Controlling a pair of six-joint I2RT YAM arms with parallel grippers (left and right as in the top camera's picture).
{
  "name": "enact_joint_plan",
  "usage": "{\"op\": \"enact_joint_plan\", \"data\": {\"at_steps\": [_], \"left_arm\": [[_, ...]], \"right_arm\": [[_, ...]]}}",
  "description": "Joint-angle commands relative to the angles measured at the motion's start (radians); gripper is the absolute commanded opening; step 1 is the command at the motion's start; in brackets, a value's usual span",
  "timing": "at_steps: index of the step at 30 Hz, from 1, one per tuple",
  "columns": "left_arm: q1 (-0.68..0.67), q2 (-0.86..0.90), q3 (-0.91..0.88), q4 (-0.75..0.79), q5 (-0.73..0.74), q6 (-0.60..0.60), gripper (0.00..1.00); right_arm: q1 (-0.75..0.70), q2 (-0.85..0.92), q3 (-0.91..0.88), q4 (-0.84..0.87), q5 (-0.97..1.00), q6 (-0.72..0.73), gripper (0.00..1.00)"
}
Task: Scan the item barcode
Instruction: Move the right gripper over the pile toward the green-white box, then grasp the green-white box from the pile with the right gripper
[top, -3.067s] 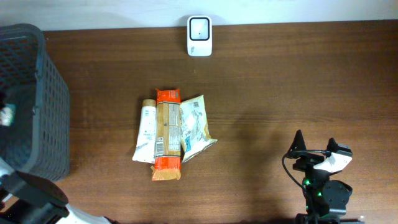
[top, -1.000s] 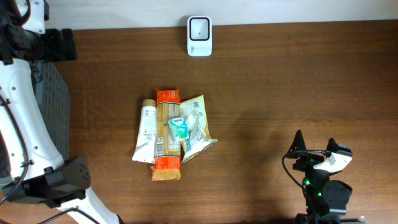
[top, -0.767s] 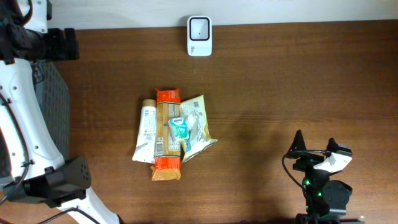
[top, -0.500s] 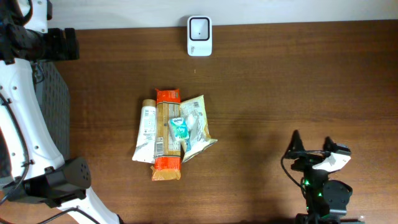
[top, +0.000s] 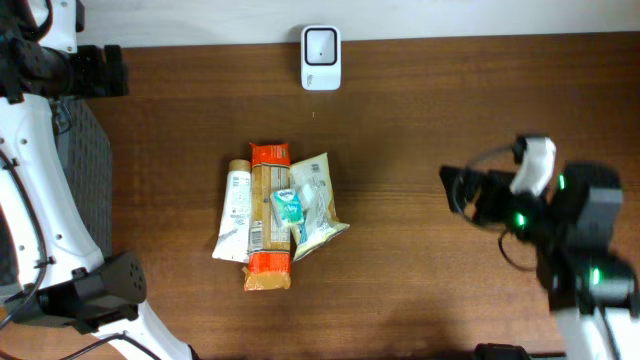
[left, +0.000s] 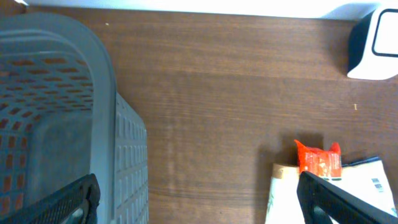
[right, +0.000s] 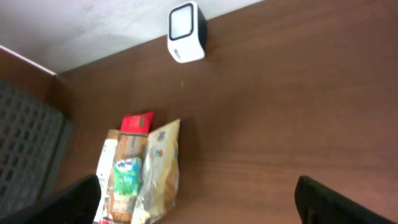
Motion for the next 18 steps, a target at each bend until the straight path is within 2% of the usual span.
{"op": "enact_joint_plan", "data": {"at_steps": [1, 6, 9, 12, 14, 16, 18], "left_arm": [[0.001, -0.002, 0.004, 0.002, 0.008, 0.016, 0.99], [0.001, -0.002, 0.004, 0.002, 0.008, 0.016, 0.99], [0.001, -0.002, 0.004, 0.002, 0.008, 0.016, 0.99], [0.001, -0.002, 0.004, 0.002, 0.008, 0.016, 0.99], [0.001, -0.002, 0.004, 0.002, 0.008, 0.016, 0.99], [0.001, -0.002, 0.004, 0.002, 0.008, 0.016, 0.99], [0.001, -0.002, 0.004, 0.002, 0.008, 0.016, 0.99]], "right_arm": [[0.139, 0.206, 0.195, -0.079, 0.010, -0.095, 0.99], [0.461, 0.563, 0.499, -0.279, 0.265, -0.096, 0.99], [0.603, 0.733, 0.642, -0.381, 0.372, -0.096, 0.99], [0.698, 0.834, 0.679, -0.321, 0.366, -0.089, 0.99], [0.763, 0.882, 0.679, -0.233, 0.274, -0.127, 0.99], [0.821, 0.903, 0.679, -0.203, 0.374, -0.130, 0.90], [0.881, 0.921, 0.679, -0.198, 0.541, -0.081, 0.86]]}}
